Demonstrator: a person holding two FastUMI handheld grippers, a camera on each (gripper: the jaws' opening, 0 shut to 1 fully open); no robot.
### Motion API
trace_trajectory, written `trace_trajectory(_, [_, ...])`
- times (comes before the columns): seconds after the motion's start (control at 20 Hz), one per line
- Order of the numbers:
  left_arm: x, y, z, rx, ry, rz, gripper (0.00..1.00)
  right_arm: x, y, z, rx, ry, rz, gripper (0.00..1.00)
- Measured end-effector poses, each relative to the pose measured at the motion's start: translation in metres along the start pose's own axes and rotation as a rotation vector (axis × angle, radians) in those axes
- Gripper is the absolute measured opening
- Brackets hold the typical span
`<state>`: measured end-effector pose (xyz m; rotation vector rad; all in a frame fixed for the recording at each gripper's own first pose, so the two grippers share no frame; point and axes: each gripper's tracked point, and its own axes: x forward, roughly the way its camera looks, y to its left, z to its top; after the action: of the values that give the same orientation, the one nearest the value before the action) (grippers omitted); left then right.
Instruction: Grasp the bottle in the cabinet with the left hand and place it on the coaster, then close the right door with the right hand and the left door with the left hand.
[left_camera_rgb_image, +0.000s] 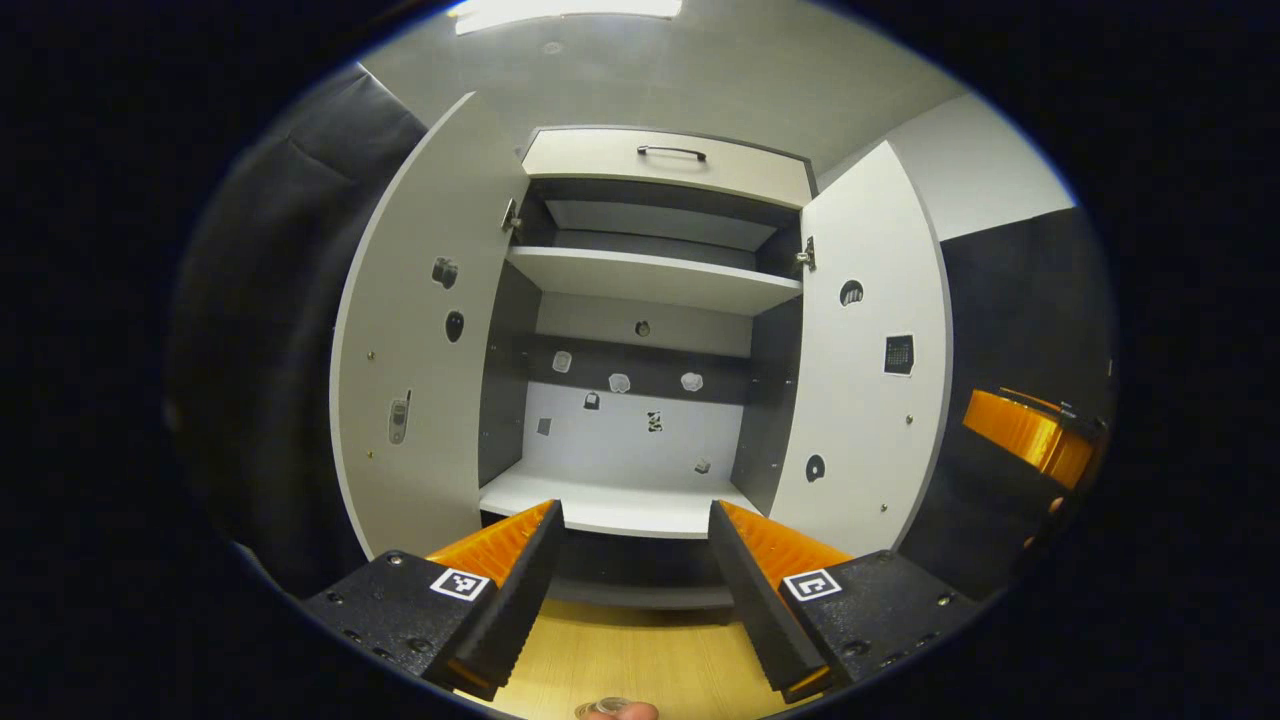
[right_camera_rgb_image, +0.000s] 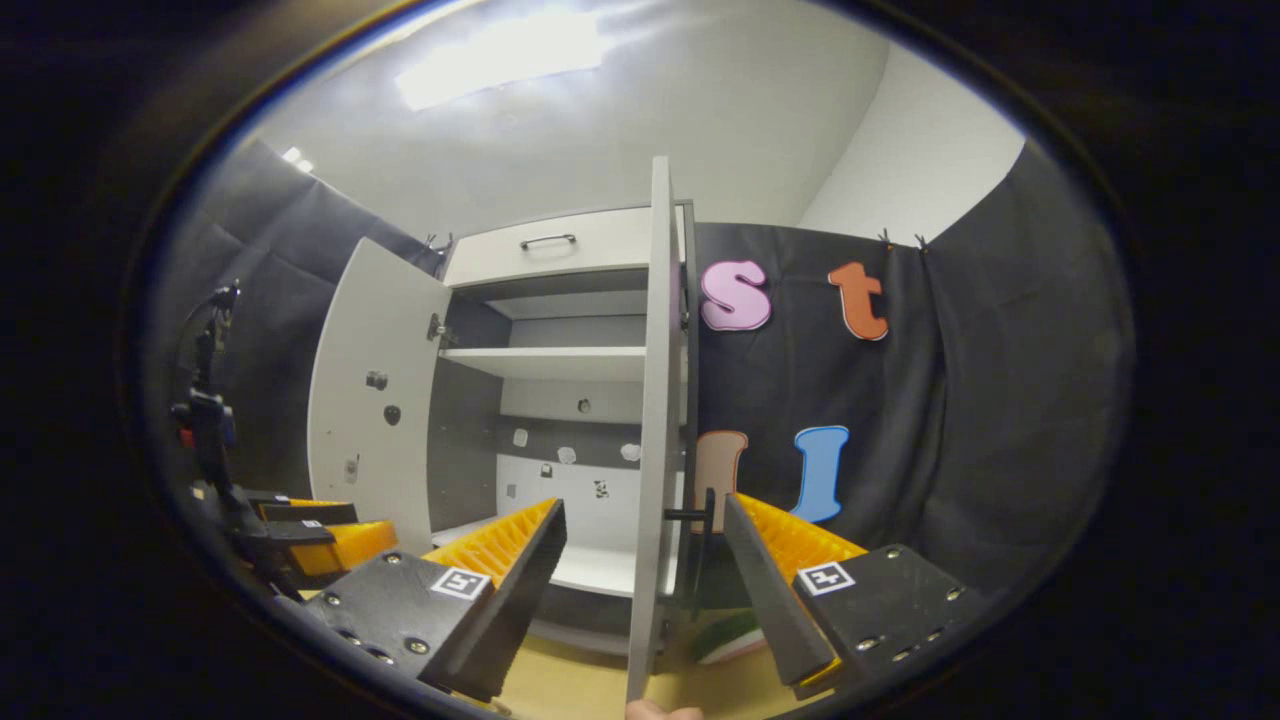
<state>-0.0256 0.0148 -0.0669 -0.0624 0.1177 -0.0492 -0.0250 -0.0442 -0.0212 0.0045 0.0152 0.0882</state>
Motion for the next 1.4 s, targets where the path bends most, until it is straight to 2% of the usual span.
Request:
trace_trajectory(0.35, [-0.008,-0.012,0.035,-0.025,-0.015,-0.026,0.91,-0.004,-0.018,0.000,-0.002,-0.006,-0.048,0.96])
trace_trajectory(0.65, [-0.018,-0.009,0.056,-0.039,-0.055,-0.028,0.91,-0.003,-0.060,0.017,-0.016,-0.068,-0.169,0.95])
trace_trajectory(0.85, [-0.021,-0.010,0.063,-0.023,-0.071,-0.029,0.91,0.002,-0.081,0.012,-0.007,-0.054,-0.241,0.96])
trace_trajectory(1.05, [-0.025,-0.008,0.065,-0.030,-0.069,-0.028,0.92,0.011,-0.074,-0.001,0.022,-0.015,-0.222,0.96])
trace_trajectory(1.4, [-0.031,0.002,0.067,-0.023,-0.069,-0.009,0.91,0.023,-0.046,-0.013,0.002,0.012,-0.160,0.96])
